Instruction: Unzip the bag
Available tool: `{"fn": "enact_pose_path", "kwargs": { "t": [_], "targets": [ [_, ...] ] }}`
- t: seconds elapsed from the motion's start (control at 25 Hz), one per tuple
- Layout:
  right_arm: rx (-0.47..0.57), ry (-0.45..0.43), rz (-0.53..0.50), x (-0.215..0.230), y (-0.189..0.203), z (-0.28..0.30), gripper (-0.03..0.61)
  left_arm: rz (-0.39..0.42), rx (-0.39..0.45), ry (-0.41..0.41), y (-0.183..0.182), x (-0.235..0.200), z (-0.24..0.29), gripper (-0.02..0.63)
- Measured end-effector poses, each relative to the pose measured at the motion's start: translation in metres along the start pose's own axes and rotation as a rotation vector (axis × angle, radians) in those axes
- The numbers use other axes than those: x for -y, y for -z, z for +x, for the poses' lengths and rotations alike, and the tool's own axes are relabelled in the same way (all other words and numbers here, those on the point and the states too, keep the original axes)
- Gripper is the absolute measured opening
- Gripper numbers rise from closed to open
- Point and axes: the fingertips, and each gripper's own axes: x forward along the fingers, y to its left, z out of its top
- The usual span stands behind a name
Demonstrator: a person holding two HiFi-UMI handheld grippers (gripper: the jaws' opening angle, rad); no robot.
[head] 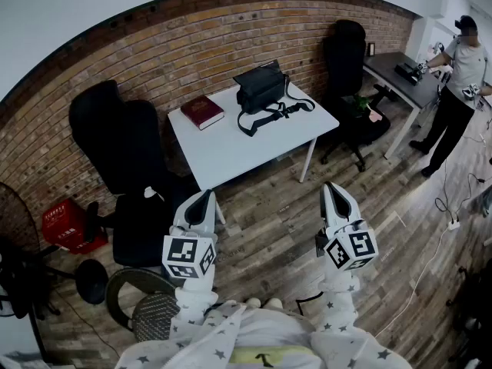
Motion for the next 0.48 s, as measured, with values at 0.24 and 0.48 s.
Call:
{"fn": "enact_pose_path", "kwargs": {
  "t": [0.24,0.48],
  "targets": [
    [-0.004,0.016,-0.004,0.007,-0.001,0.0,-0.003,-0.006,0.002,-0.006,-0.001,-0.002,0.003,-0.002],
    [0.0,0.027,0.015,0.017,0.0,-0.006,-0.002,-0.013,0.001,0.003,0.001,0.006,0.008,-0.002]
  ]
}}
